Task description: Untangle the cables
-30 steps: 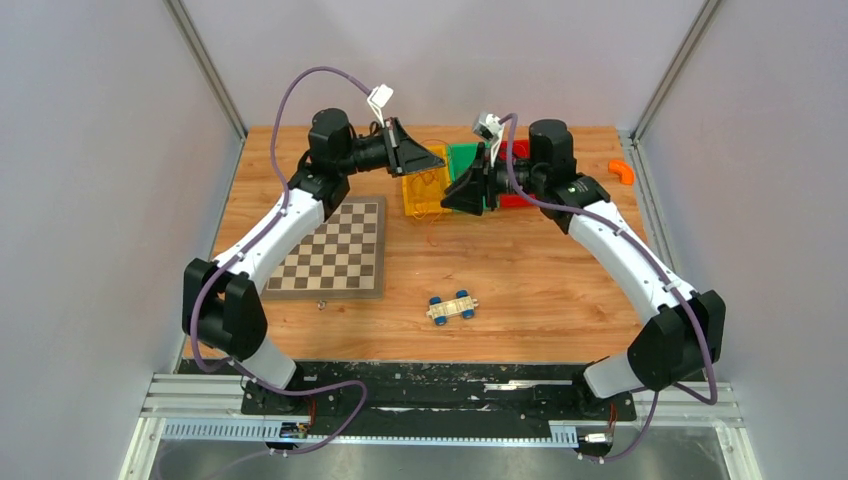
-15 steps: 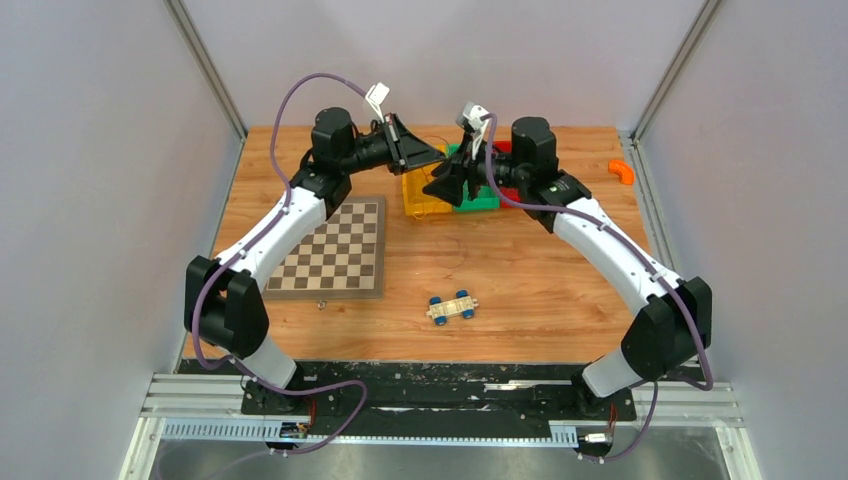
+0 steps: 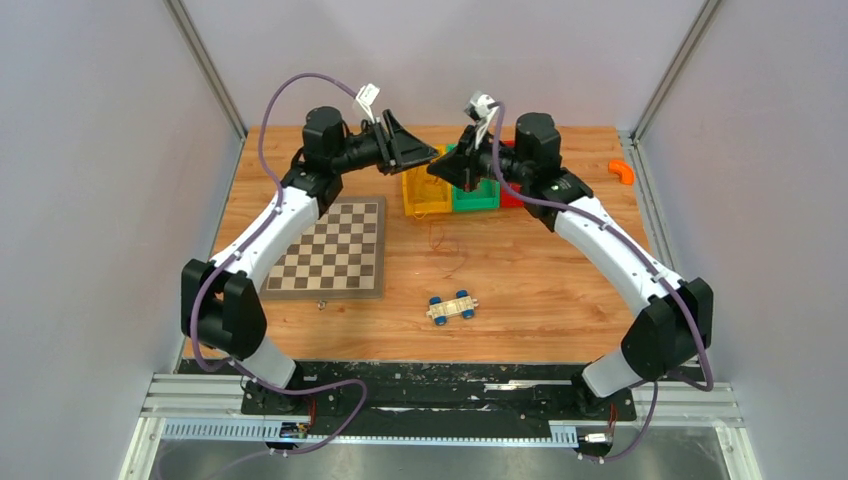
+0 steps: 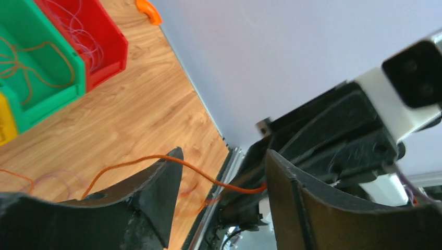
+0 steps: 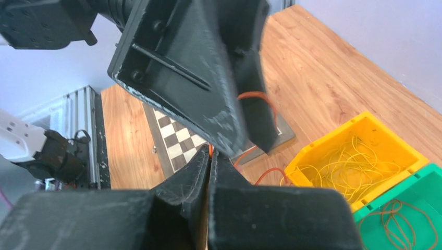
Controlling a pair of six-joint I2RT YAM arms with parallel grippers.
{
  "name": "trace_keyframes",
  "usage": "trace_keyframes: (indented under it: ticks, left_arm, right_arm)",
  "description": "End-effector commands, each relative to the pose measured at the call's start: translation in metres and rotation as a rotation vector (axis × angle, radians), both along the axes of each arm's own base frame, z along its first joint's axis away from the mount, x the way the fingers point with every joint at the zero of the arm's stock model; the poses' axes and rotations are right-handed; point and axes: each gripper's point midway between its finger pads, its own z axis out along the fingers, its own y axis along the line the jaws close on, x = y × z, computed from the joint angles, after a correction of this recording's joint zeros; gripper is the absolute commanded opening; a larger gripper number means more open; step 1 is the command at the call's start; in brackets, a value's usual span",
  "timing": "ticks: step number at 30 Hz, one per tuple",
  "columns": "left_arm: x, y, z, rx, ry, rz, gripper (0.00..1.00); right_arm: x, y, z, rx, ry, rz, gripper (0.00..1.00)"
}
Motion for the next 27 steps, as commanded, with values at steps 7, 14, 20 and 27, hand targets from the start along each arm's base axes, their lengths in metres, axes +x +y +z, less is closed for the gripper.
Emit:
trace_keyframes:
  ticks: [7,14,20,27]
  left_arm:
    - [-0.062,0.061,-0.004,0.194,-0.645,-0.16,0.99]
    - [-0.081,0.048,-0.001,0.206,-0.903,-0.23,0.75]
    - [-0.077,0.03,-0.002,0.313,-1.123,-0.212,0.61]
    - [-0.062,0.023,0.001,0.344,-1.193,-0.15,0.6]
  right_arm:
    - [-0.037,-0.028,0.096,0.191,-0.029,0.097,0.0]
    - [-0.045,-0.026,0.102,0.213,0.023,0.133,0.0]
    - [-0.053,-0.024,0.103,0.227,0.073,0.168,0.0]
    - [-0.061,-0.025,0.1,0.227,0.087,0.193,0.0]
